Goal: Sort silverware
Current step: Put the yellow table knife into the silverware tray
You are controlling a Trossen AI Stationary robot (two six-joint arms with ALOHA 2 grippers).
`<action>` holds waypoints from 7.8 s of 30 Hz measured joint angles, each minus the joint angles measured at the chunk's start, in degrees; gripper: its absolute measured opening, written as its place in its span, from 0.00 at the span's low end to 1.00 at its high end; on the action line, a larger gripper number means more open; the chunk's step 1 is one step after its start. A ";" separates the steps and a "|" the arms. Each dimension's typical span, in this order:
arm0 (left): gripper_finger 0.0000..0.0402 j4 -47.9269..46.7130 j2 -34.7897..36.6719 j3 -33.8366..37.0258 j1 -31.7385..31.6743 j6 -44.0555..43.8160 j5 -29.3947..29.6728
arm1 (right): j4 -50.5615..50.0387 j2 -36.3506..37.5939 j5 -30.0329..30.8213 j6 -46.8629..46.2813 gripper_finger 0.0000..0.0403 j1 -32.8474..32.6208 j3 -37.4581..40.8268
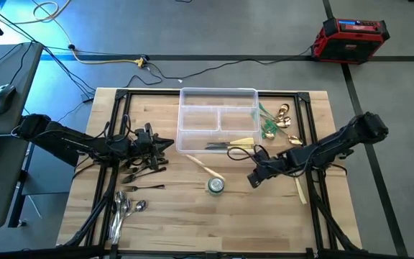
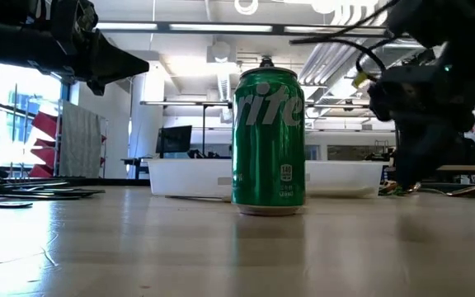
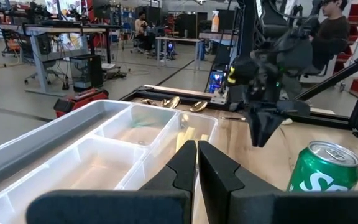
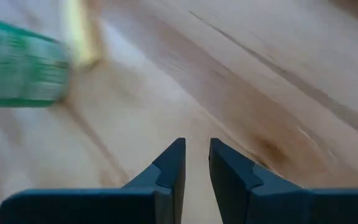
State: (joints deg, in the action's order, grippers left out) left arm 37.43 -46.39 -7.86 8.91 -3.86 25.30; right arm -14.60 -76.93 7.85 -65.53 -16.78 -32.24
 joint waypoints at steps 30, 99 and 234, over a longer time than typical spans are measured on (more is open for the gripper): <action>0.10 -52.77 -28.15 -34.92 -4.29 11.10 -25.10 | 6.79 0.03 23.12 33.19 0.14 -0.92 -9.18; 0.00 -62.89 -56.02 -50.32 -9.32 8.02 -19.95 | 8.41 -0.37 21.63 32.54 0.14 -5.38 -8.69; 0.00 -43.47 -43.76 -35.17 8.52 -7.96 8.60 | 2.13 -6.56 17.83 56.27 0.01 5.55 -11.71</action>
State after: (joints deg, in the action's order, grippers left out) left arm -6.04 -90.15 -43.03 17.43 -11.81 33.90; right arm -12.47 -83.48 25.68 -9.26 -11.24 -43.95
